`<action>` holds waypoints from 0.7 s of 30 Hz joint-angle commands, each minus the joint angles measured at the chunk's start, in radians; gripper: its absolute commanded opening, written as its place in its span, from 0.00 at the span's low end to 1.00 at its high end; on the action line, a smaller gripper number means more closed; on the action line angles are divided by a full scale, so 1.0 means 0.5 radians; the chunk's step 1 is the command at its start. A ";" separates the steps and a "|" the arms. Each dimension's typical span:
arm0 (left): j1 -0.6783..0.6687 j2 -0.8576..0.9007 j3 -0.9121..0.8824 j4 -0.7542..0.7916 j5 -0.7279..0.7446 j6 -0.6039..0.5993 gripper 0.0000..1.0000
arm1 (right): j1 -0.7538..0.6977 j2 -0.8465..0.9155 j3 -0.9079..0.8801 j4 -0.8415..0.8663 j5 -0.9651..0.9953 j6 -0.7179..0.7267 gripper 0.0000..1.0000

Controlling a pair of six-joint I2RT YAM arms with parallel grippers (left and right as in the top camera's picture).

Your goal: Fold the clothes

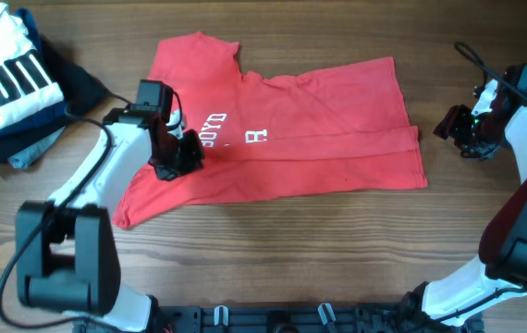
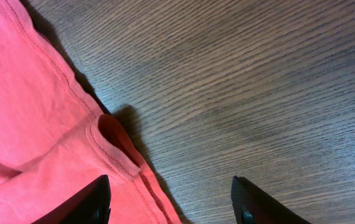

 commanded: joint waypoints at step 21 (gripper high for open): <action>-0.122 -0.137 -0.006 0.095 0.359 0.052 0.70 | 0.011 0.037 0.002 -0.004 0.023 -0.011 0.62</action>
